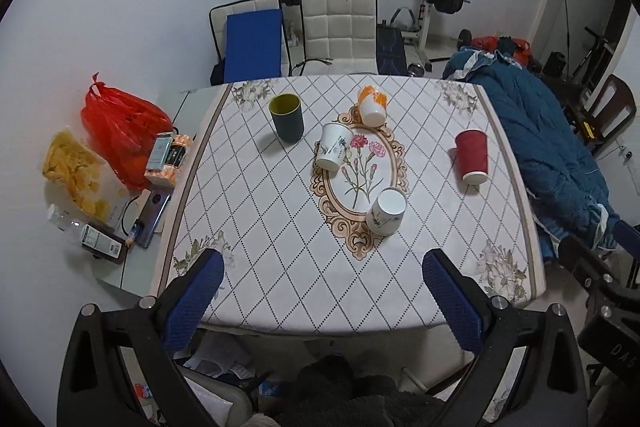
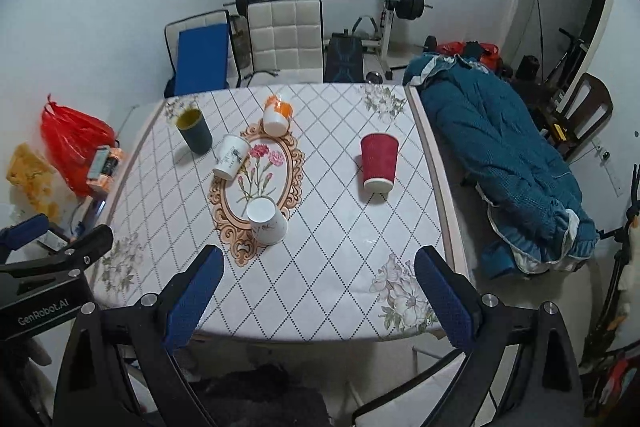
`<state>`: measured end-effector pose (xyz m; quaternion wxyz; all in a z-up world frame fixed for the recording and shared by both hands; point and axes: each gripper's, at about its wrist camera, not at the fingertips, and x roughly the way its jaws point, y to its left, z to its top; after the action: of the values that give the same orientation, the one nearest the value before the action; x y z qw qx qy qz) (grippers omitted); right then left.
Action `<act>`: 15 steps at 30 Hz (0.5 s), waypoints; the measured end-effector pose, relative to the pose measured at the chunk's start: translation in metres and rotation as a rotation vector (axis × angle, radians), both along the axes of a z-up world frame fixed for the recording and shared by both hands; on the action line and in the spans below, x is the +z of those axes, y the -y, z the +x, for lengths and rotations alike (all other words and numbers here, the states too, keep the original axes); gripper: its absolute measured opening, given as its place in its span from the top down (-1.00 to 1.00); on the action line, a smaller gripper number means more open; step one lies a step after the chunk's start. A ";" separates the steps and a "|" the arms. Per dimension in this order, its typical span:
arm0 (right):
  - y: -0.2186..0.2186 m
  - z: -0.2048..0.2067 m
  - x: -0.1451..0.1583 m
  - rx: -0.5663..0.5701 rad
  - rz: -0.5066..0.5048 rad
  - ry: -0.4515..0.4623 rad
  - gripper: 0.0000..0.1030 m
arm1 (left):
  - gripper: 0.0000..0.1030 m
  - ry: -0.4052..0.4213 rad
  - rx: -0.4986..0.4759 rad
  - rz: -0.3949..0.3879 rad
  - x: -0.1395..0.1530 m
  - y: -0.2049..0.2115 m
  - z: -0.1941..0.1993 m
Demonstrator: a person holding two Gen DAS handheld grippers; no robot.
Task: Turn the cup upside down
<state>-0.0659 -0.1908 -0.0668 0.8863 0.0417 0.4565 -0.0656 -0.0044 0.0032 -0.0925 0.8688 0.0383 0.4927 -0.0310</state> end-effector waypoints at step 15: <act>-0.004 -0.059 0.070 0.006 -0.022 0.108 -0.91 | -0.98 0.058 0.029 -0.033 0.043 -0.002 -0.046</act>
<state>-0.1246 -0.1869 0.0037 0.9102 0.0341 0.4075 -0.0656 -0.0504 0.0048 -0.0491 0.8835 0.0177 0.4673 -0.0253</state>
